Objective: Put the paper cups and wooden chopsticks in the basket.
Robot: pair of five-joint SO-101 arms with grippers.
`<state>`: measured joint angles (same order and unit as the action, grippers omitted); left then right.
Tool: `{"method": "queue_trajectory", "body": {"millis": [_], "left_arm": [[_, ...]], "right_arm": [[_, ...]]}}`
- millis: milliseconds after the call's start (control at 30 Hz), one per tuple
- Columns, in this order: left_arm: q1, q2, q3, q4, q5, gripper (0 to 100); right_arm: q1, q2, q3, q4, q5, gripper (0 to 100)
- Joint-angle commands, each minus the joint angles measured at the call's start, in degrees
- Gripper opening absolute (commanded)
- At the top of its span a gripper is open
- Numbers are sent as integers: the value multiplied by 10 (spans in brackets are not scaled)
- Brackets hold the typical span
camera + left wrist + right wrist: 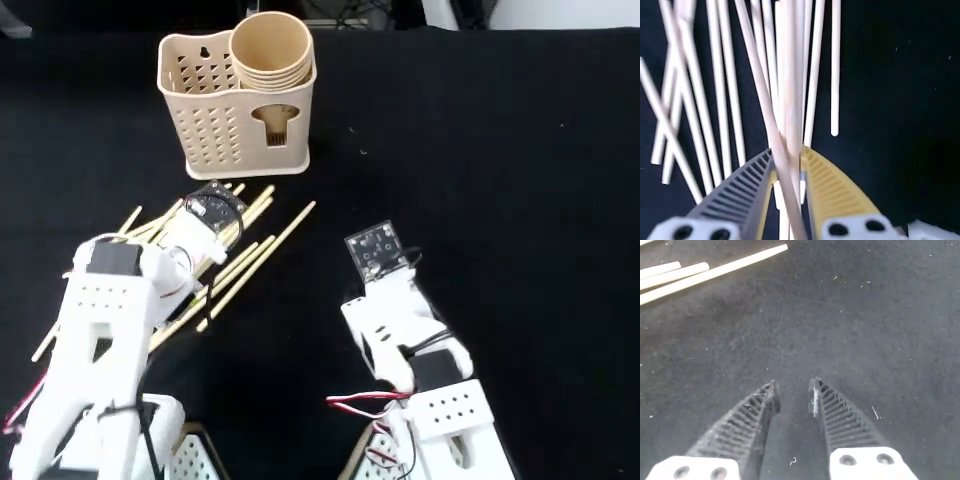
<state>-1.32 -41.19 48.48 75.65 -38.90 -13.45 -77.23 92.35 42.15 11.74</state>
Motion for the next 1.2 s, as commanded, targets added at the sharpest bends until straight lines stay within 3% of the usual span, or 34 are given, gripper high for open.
{"method": "queue_trajectory", "body": {"millis": [0,467,700,867,1167], "left_arm": [[5,-46,-2,-13,-4,30],[-24,-65,21,-51,-7,30],[8,-51,28,-64,-6,30],[7,51,18,-100,-7,30],[-39,280,-121,-93,-40,40]], "right_arm": [[-4,-6,-2,-6,-5,121],[-4,-6,-2,-5,-5,121],[-4,-6,-2,-5,-5,121],[-4,-6,-2,-5,-5,121],[-4,-6,-2,-5,-5,121]]}}
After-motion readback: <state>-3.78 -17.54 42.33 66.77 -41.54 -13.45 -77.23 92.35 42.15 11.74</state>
